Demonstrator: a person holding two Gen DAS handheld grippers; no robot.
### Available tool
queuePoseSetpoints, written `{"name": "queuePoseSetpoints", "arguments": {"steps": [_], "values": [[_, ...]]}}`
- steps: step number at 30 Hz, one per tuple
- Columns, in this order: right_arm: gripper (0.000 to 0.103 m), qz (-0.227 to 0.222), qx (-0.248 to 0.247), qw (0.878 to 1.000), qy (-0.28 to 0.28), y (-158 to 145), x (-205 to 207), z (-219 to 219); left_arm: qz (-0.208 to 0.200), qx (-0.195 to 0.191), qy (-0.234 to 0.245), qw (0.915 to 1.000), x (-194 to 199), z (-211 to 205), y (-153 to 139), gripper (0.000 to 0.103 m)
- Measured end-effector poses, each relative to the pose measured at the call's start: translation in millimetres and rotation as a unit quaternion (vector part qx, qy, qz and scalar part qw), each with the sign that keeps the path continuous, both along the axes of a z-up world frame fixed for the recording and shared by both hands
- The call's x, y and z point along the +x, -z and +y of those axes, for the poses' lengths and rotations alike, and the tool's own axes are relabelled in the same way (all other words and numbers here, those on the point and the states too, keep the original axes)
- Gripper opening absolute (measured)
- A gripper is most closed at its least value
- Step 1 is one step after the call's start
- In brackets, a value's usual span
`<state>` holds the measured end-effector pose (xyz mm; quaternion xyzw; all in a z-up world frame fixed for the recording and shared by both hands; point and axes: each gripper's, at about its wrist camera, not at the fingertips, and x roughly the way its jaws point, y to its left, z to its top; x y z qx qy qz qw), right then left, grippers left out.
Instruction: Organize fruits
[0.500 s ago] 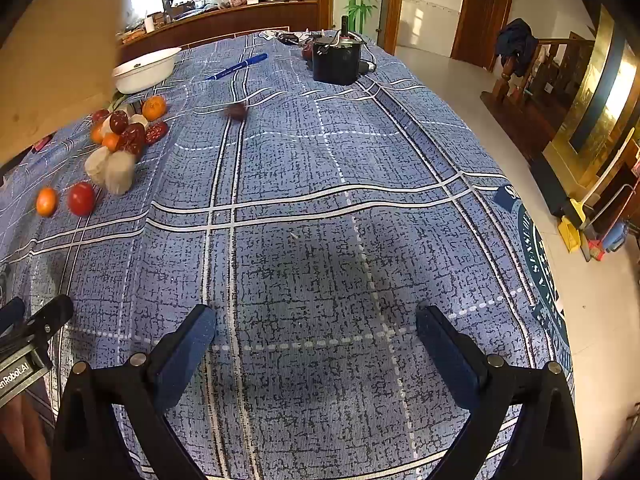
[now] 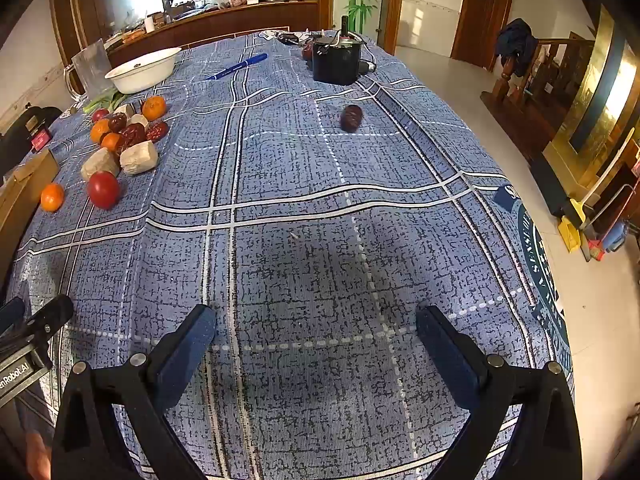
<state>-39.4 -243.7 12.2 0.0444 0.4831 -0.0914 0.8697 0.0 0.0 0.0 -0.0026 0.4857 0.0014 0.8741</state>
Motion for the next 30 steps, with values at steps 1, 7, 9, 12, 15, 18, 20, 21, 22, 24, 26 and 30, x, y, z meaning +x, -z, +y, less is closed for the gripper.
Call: {"name": "queuePoseSetpoints", "arguments": {"steps": [1,7,9,12,15,18,20,21,22,24,26,30], "values": [[0.102,0.0,0.0,1.0,0.0,0.1,0.0,0.0,0.0,0.0,0.0,1.0,0.0,0.0,0.0,0.103],[0.102,0.0,0.0,1.0,0.0,0.1,0.1,0.0,0.0,0.0,0.0,1.0,0.0,0.0,0.0,0.103],[0.102,0.0,0.0,1.0,0.0,0.1,0.1,0.0,0.0,0.0,0.0,1.0,0.0,0.0,0.0,0.103],[0.102,0.0,0.0,1.0,0.0,0.0,0.3,-0.1,0.0,0.0,0.0,1.0,0.0,0.0,0.0,0.103],[0.102,0.0,0.0,1.0,0.0,0.0,0.3,-0.1,0.0,0.0,0.0,1.0,0.0,0.0,0.0,0.103],[0.102,0.0,0.0,1.0,0.0,0.0,0.3,-0.1,0.0,0.0,0.0,1.0,0.0,0.0,0.0,0.103],[0.102,0.0,0.0,1.0,0.0,-0.1,0.3,-0.2,0.0,0.0,0.0,1.0,0.0,0.0,0.0,0.103],[0.102,0.0,0.0,1.0,0.0,-0.1,0.3,-0.2,0.0,0.0,0.0,1.0,0.0,-0.1,0.0,0.103],[0.102,0.0,0.0,1.0,0.0,-0.1,0.3,-0.1,0.0,0.0,0.0,1.0,0.0,0.0,0.0,0.103],[0.102,0.0,0.0,1.0,0.0,-0.1,0.3,-0.1,0.0,0.0,0.0,1.0,0.0,0.0,0.0,0.103],[0.102,0.0,0.0,1.0,0.0,0.5,-0.2,-0.7,0.0,0.0,0.0,1.0,0.0,0.1,0.0,0.103],[0.102,0.0,0.0,1.0,0.0,1.3,-1.6,-1.4,0.0,0.0,0.0,1.0,0.0,0.1,0.0,0.103]]}}
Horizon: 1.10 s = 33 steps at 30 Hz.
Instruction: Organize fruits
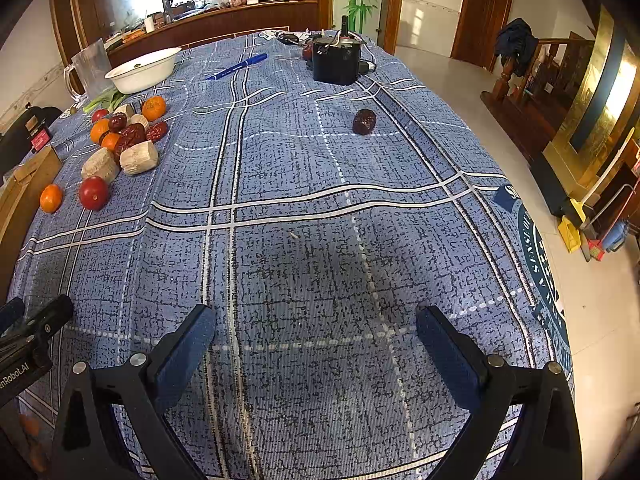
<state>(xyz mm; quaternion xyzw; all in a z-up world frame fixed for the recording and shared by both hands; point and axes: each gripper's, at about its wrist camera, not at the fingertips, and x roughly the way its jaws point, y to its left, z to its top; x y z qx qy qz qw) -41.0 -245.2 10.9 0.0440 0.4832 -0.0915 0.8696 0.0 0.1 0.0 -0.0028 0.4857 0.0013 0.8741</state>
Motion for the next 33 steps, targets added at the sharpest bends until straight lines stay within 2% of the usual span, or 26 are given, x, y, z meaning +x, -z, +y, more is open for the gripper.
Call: {"name": "queuePoseSetpoints", "arguments": {"steps": [4,7,10,16,20,26,33], "values": [[0.102,0.005,-0.007,1.0,0.012,-2.1,1.0,3.7,0.008,-0.001,0.016,0.9998,3.3,1.3,-0.8,0.103],[0.102,-0.007,-0.014,1.0,-0.001,-14.6,1.1,16.7,0.011,-0.01,0.02,0.9997,4.3,10.4,-6.6,0.103],[0.102,-0.022,-0.007,0.999,-0.023,-33.2,0.1,36.0,-0.016,-0.014,0.017,0.9996,1.6,21.6,-23.3,0.103],[0.102,-0.058,-0.013,0.998,-0.035,-60.5,-10.2,66.8,-0.083,0.008,0.012,0.9964,-11.8,42.6,-62.0,0.103],[0.102,-0.077,-0.011,0.996,-0.033,-68.6,-18.1,78.6,-0.113,0.01,-0.002,0.9935,-14.4,61.6,-78.0,0.103],[0.102,-0.087,-0.033,0.995,-0.036,-76.5,-19.6,91.5,-0.157,0.005,-0.02,0.9874,-25.0,79.2,-93.8,0.103],[0.102,-0.09,-0.034,0.995,-0.038,-79.7,-19.0,97.1,-0.153,-0.007,-0.02,0.988,-23.9,85.3,-94.3,0.103]]}}
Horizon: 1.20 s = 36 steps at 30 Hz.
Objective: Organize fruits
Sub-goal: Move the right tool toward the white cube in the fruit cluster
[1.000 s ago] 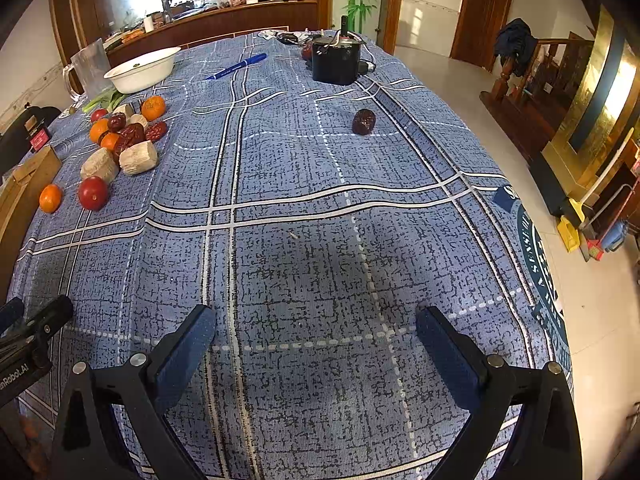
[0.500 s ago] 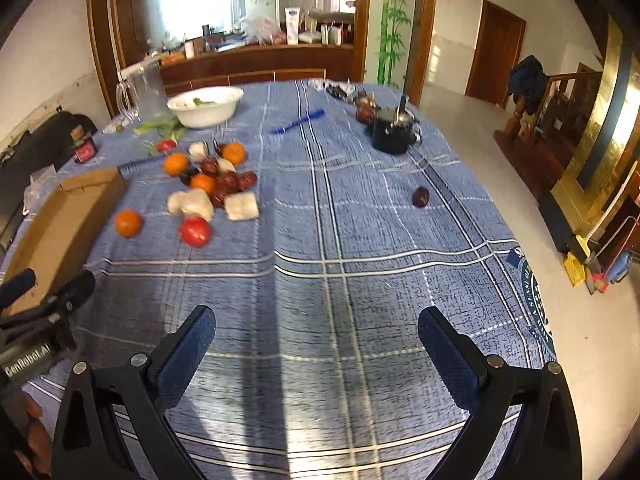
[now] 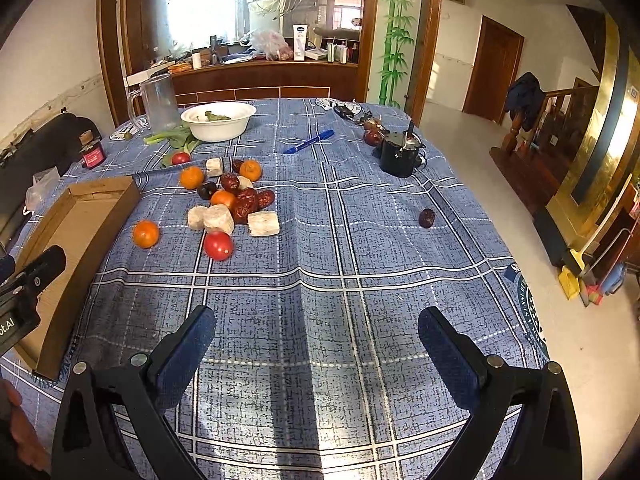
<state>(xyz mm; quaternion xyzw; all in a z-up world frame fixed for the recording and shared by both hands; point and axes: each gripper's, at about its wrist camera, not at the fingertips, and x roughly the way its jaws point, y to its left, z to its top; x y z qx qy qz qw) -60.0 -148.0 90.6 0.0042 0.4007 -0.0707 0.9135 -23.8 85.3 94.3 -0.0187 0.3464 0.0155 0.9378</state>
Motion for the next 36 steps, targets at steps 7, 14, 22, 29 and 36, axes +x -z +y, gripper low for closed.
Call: {"name": "queuePoseSetpoints", "arguments": {"steps": [7,14,22,29,36], "values": [[0.102,-0.004,-0.003,1.0,0.002,-1.7,-0.9,0.6,0.003,-0.004,0.002,1.0,1.0,-0.2,1.9,0.103],[0.102,-0.004,0.001,1.0,0.008,-1.9,-2.4,-3.1,-0.005,0.002,0.01,0.9999,-1.8,-6.5,0.1,0.103],[0.102,-0.005,0.008,1.0,0.017,-0.4,-7.2,-9.9,-0.005,0.003,0.015,0.9999,-3.9,-10.8,-0.1,0.103],[0.102,-0.003,0.011,1.0,0.019,0.2,-10.7,-12.9,-0.004,0.005,0.021,0.9997,-6.4,-13.0,-1.9,0.103],[0.102,-0.002,0.013,1.0,0.023,0.4,-13.6,-16.3,-0.004,0.006,0.026,0.9996,-7.6,-17.1,-2.1,0.103]]}}
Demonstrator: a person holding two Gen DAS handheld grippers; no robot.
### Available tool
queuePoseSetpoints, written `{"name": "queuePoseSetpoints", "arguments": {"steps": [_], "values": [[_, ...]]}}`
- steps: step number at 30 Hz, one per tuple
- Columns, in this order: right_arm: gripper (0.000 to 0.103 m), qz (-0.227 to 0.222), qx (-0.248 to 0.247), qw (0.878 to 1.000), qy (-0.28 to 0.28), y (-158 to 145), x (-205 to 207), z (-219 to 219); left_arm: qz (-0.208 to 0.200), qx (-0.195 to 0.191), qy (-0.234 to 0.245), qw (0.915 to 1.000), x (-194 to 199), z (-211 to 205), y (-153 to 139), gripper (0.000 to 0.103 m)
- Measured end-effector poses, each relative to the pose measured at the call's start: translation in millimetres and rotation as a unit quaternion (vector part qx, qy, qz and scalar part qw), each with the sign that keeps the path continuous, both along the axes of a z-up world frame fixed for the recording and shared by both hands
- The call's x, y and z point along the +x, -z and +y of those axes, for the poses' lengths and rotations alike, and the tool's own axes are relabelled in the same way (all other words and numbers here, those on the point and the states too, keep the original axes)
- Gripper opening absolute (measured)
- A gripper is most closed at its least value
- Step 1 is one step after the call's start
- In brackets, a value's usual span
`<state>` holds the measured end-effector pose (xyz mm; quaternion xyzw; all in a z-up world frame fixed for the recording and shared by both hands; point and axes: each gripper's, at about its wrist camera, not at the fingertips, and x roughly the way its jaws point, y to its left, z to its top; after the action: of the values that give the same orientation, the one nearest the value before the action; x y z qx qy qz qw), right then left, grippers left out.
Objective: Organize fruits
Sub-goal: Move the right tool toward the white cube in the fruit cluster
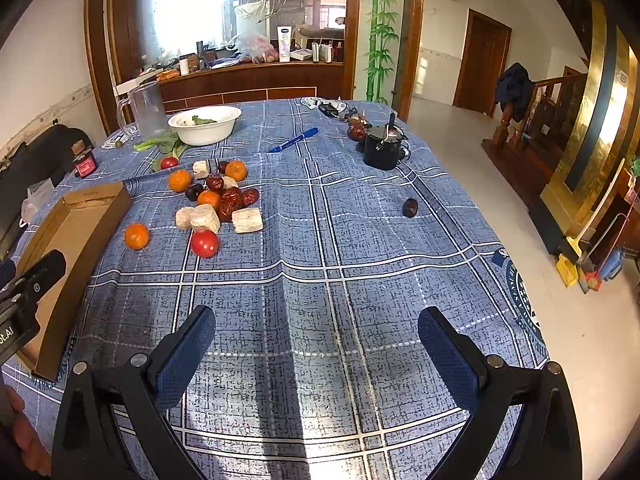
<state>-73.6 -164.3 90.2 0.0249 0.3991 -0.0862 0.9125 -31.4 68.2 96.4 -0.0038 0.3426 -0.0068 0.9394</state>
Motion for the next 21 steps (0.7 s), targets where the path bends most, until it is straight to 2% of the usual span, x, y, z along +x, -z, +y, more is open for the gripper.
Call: {"name": "queuePoseSetpoints", "arguments": {"steps": [13,21], "values": [[0.102,0.003,0.007,1.0,0.004,1.6,-0.7,-6.9,-0.003,0.013,-0.002,0.9999,0.1,-4.3,1.9,0.103],[0.102,0.003,0.002,1.0,-0.024,1.5,12.6,-3.5,0.008,0.037,-0.012,0.9992,1.6,-0.3,5.5,0.103]]}}
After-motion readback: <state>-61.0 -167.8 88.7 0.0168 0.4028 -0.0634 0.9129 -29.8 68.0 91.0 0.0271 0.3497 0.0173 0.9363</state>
